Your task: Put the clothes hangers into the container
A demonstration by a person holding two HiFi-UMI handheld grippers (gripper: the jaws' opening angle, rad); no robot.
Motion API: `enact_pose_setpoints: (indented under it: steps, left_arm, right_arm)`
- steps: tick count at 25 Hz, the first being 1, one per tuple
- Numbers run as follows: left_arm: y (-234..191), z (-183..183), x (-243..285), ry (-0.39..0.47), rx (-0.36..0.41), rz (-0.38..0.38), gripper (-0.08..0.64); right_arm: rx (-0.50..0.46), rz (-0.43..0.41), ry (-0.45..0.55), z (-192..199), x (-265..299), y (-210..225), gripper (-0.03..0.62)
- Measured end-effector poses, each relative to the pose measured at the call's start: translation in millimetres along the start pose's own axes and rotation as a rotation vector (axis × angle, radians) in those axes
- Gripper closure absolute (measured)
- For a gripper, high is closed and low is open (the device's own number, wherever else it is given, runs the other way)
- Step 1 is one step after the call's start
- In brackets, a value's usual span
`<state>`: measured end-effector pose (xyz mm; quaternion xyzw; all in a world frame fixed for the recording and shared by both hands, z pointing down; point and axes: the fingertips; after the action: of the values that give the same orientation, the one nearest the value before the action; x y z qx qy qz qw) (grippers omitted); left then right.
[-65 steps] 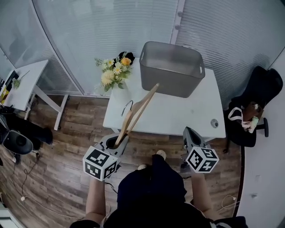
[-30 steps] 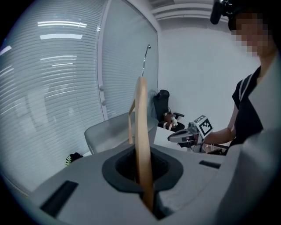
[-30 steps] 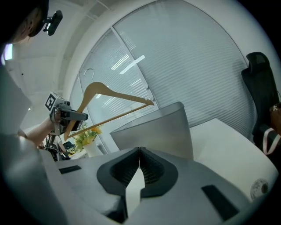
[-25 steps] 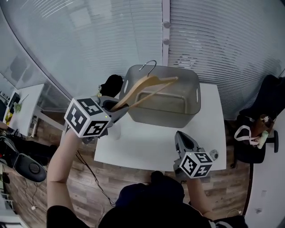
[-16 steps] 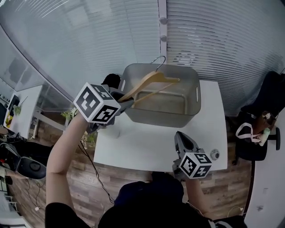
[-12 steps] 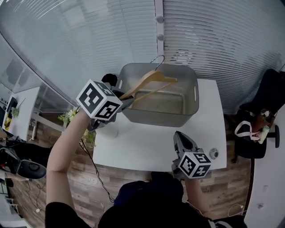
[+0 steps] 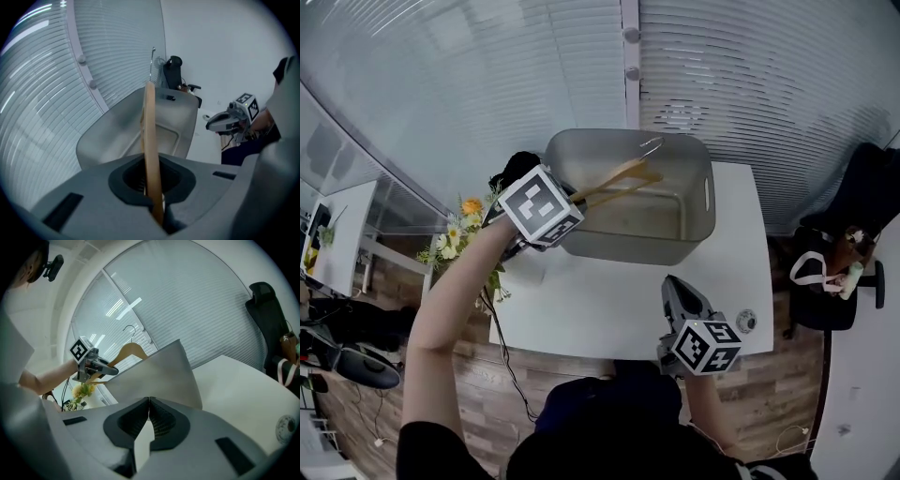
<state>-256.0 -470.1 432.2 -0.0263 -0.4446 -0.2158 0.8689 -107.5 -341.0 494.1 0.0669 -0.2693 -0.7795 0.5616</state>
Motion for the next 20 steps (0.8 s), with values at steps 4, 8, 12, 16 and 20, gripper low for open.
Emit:
enact_pose_setpoints:
  steps: [4, 8, 12, 16, 20]
  left_arm:
    - [1, 10, 15, -0.089, 0.115, -0.033, 0.548]
    - [6, 16, 25, -0.14, 0.193, -0.031, 0.543]
    - [8, 14, 32, -0.147, 0.235, -0.024, 0.51]
    - [14, 10, 40, -0.126, 0.212, 0.006, 0.488]
    - [16, 10, 42, -0.123, 0.212, 0.011, 0.488]
  right_arm:
    - [0.004, 0.004, -0.003, 2, 1, 1, 0.565]
    - [0.003, 0.005, -0.003, 2, 3, -1, 0.565]
    - [0.007, 0.01, -0.007, 3, 2, 0, 0.565]
    - [0.012, 0.018, -0.005, 5, -2, 4, 0.565]
    - [0.012, 0.019, 0.001, 3, -3, 5, 0.565]
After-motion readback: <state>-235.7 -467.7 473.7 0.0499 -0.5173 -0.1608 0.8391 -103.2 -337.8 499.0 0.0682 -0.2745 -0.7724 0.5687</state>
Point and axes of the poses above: the fingertips, and each gripper's own axes: x forward along the fingers, y to its right, z out of its underside, and after that the axes turned 8 degrees about y, right-handed
